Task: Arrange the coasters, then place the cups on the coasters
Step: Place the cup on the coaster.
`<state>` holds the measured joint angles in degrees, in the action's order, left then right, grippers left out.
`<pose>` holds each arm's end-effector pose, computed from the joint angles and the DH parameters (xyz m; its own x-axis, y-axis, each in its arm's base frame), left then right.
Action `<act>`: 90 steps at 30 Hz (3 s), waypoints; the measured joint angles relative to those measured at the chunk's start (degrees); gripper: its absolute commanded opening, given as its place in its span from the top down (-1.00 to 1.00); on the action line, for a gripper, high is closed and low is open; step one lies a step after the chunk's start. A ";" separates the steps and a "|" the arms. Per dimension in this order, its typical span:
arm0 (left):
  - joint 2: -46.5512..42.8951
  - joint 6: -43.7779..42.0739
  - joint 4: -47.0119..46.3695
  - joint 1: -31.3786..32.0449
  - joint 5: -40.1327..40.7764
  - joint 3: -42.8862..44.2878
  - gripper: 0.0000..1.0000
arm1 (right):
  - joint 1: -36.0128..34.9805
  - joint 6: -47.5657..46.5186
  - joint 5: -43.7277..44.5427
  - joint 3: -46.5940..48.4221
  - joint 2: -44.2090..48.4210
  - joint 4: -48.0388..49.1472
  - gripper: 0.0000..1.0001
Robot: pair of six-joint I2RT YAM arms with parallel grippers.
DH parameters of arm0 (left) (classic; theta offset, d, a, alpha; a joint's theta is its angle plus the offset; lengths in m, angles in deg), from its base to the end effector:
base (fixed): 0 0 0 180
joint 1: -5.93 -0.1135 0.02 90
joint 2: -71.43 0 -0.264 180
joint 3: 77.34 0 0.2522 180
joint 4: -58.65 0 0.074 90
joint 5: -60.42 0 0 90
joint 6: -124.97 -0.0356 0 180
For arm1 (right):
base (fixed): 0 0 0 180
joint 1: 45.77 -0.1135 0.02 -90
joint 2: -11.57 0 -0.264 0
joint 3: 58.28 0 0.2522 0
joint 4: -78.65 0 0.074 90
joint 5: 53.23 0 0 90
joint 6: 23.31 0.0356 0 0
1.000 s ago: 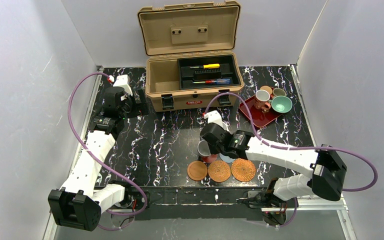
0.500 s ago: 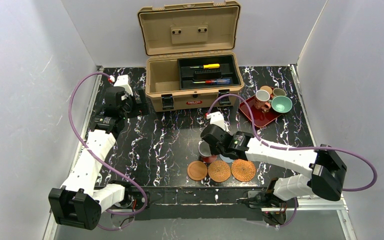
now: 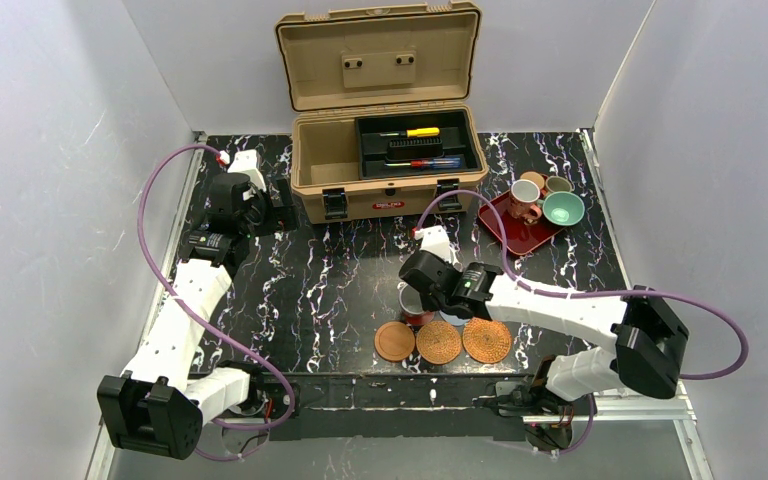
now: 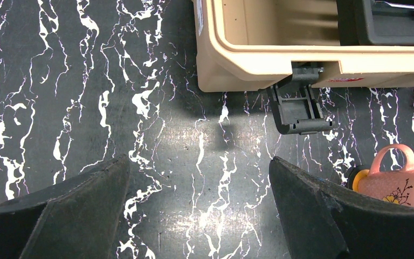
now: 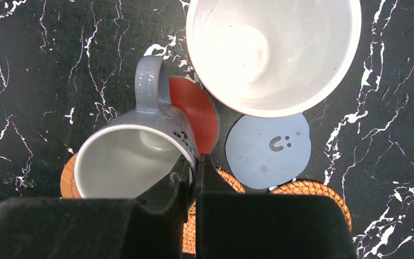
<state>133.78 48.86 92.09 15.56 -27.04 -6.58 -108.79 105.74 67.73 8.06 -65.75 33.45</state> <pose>0.2430 -0.0396 0.3379 -0.4355 -0.1693 -0.8841 0.0237 0.9797 -0.1993 0.1378 0.2304 0.2362 -0.6923 -0.1691 -0.7015 -0.2551 0.9667 0.0187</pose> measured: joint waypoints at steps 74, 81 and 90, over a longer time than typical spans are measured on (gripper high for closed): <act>0.09 0.00 0.00 0.15 0.00 0.00 -0.99 | 0.00 2.99 2.34 1.55 -3.45 -2.80 -0.04; 0.11 0.02 0.00 0.15 0.02 0.00 -0.99 | 0.00 2.93 2.54 2.71 -2.69 -3.06 -0.19; 0.09 0.02 0.00 0.24 0.04 0.00 -0.99 | 0.00 2.29 2.71 3.17 1.53 -3.08 -0.26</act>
<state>133.87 48.89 92.09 15.80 -26.99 -6.58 -108.79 108.04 70.45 11.23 -64.22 30.37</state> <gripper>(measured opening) 0.992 0.616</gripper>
